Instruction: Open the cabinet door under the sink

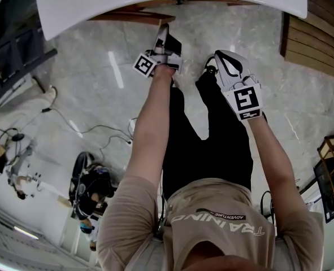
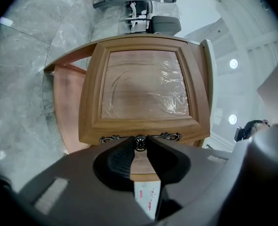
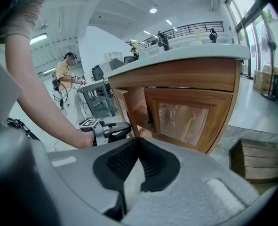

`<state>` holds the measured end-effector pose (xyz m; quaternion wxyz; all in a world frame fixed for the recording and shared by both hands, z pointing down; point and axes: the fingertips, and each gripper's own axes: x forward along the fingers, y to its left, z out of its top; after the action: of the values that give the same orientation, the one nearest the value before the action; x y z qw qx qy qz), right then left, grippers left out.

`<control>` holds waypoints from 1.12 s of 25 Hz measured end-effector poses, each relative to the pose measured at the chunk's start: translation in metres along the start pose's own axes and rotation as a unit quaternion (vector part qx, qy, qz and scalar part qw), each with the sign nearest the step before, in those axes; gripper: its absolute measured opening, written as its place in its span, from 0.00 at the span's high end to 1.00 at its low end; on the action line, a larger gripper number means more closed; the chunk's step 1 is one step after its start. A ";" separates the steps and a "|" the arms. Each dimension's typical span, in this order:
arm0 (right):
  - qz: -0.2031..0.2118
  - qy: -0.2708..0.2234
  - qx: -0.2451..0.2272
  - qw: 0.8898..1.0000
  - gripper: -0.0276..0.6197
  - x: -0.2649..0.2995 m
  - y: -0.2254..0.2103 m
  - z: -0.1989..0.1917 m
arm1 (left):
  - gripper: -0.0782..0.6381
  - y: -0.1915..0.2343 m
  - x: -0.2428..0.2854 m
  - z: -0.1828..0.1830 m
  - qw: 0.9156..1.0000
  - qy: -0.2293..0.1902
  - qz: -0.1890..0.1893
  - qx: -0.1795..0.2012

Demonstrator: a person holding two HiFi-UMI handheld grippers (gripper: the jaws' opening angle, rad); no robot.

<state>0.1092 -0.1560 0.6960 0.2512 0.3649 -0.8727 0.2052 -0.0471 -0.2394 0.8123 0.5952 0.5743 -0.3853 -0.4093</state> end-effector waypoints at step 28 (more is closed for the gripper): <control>-0.009 0.013 0.013 1.000 0.95 0.037 0.138 0.005 | 0.76 0.003 -0.121 0.029 0.980 0.196 0.029 0.004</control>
<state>-0.0171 -0.0885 0.6900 0.2594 0.3736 -0.8634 0.2185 -0.1186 -0.1382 0.8177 0.6685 0.6341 -0.2794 -0.2701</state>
